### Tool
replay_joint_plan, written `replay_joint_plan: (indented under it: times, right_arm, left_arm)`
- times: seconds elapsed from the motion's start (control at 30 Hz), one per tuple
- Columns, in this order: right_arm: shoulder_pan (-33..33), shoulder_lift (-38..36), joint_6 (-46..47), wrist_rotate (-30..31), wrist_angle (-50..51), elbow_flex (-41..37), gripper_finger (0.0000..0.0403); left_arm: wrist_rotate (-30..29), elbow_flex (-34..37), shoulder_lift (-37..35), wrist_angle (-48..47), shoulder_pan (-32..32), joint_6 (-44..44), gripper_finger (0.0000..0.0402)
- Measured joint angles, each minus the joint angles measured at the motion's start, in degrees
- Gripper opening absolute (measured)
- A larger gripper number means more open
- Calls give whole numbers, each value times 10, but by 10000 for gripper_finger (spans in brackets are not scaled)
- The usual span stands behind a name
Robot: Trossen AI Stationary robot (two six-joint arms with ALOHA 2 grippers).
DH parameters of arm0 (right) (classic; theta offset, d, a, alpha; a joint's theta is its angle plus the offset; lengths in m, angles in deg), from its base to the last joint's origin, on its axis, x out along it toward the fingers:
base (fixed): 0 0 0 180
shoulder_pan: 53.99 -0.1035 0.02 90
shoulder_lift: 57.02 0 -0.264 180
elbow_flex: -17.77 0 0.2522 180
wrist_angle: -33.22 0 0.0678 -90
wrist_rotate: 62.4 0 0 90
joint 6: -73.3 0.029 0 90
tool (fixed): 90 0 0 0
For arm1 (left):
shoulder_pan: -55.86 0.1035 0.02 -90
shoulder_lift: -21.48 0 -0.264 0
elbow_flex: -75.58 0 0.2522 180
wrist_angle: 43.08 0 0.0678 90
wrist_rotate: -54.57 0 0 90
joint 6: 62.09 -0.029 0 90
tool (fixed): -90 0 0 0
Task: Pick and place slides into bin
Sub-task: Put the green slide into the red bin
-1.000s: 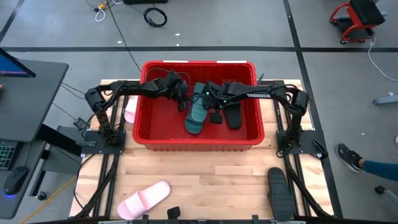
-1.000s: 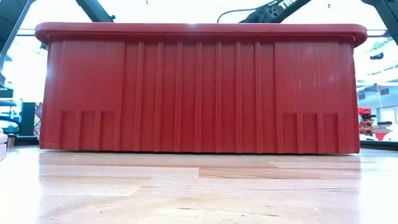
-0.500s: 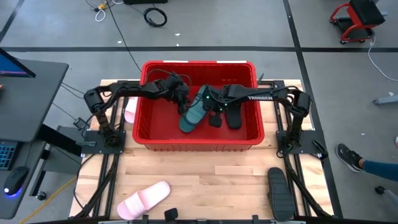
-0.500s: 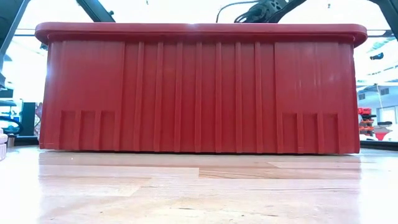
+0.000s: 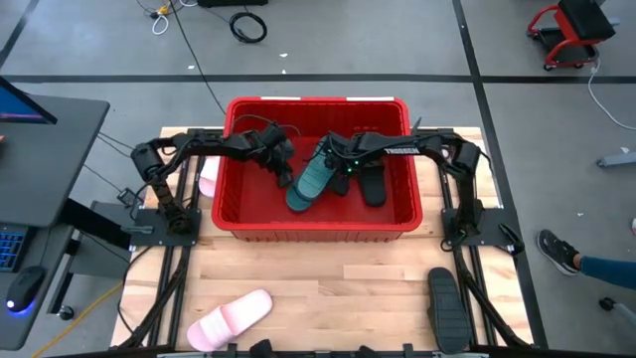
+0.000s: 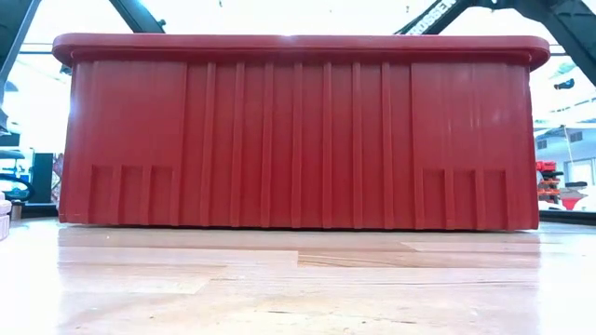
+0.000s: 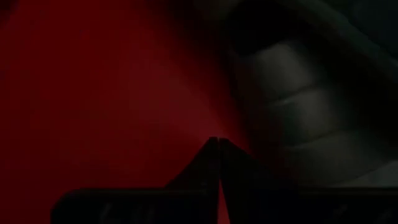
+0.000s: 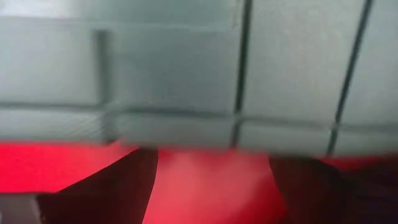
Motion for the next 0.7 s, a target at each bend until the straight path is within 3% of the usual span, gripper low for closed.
replay_joint_plan:
  times: [0.4,0.7]
  right_arm:
    - [43,20,-116,13,-37,25,312]
    - [35,20,-192,1,70,49,304]
  left_arm:
    - [8,32,1,96,-94,79,19]
    - [-11,31,1,99,-104,109,16]
